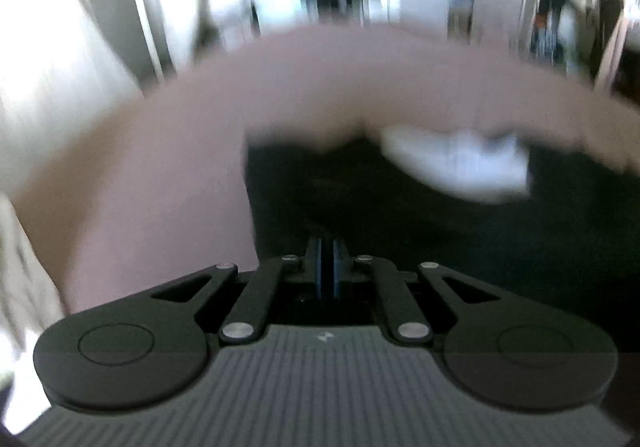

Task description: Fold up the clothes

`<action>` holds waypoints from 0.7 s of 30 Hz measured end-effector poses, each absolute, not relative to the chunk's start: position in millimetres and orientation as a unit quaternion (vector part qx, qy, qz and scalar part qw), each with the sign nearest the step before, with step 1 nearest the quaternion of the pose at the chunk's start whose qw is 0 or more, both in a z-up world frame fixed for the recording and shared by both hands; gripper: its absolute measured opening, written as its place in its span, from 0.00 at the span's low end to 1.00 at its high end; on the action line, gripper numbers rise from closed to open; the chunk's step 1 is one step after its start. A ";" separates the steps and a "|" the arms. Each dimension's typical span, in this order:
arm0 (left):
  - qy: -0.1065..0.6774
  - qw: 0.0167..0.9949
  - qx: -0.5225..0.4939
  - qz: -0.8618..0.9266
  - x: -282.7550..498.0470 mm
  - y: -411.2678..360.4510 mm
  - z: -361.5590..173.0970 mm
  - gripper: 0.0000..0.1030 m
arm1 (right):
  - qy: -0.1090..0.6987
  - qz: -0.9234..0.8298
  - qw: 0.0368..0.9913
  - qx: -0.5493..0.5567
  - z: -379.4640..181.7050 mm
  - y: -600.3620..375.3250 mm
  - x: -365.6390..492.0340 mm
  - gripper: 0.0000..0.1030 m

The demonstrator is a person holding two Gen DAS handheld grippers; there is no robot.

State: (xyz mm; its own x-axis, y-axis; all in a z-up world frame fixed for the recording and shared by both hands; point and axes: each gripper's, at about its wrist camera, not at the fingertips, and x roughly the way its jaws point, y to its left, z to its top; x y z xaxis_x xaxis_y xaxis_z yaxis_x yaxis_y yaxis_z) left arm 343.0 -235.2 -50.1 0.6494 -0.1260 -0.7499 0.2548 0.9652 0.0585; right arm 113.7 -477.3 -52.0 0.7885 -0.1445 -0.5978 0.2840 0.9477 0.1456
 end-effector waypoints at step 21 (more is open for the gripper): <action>0.434 0.900 -0.024 -0.020 344.5 -169.6 -49.4 0.06 | 0.374 -0.188 0.899 0.131 -19.2 -501.5 127.7 0.47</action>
State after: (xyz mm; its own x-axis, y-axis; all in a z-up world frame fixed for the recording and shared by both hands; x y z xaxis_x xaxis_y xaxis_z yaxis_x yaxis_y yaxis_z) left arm 344.5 -169.6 -49.4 0.6219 -0.0564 -0.7810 0.0150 0.9981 -0.0601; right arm 127.7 -501.5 -19.2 0.6496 -0.2400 -0.7214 0.4359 0.8950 0.0948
